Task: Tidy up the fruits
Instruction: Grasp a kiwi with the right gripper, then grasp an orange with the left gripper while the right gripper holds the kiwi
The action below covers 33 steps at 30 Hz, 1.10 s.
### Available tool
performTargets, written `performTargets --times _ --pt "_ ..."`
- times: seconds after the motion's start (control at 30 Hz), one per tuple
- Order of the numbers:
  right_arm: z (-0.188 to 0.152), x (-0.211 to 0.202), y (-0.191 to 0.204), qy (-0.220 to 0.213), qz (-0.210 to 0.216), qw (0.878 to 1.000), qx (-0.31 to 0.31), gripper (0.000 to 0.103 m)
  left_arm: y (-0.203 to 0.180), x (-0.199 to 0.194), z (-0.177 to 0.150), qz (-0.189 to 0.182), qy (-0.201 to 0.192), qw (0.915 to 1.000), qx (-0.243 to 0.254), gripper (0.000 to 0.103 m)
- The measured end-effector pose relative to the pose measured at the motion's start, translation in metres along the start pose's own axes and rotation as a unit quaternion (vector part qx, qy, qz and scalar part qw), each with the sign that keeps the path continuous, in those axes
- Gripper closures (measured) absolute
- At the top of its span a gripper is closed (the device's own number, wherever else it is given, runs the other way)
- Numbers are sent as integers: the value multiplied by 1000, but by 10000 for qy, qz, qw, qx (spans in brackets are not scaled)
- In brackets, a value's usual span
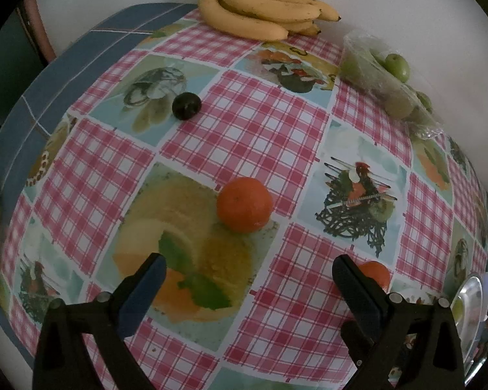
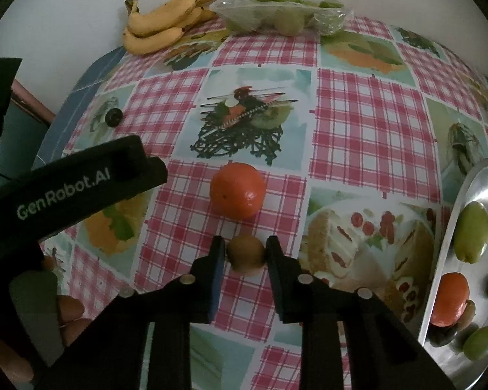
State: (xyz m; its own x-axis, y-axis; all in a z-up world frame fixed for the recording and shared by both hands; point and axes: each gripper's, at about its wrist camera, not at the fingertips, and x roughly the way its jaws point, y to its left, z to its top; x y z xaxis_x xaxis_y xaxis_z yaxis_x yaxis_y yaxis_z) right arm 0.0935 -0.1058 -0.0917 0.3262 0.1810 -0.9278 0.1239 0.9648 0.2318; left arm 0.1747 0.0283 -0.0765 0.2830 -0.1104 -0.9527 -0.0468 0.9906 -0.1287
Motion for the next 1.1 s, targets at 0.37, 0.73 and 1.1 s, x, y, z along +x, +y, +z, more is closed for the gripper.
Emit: performTargets --times 0.37,0.73,1.1 --pt "9 -30 -21 -334 -197 9987 321 76 -25 -2 1 -340 -70 9986 411 0" --pt "12 -57 -72 -567 -110 9920 1125 76 -56 5 -9 -757 71 9933 870 4" --pt "10 -58 -74 -533 -50 9916 1174 76 -78 17 -17 -932 100 9896 1089 40"
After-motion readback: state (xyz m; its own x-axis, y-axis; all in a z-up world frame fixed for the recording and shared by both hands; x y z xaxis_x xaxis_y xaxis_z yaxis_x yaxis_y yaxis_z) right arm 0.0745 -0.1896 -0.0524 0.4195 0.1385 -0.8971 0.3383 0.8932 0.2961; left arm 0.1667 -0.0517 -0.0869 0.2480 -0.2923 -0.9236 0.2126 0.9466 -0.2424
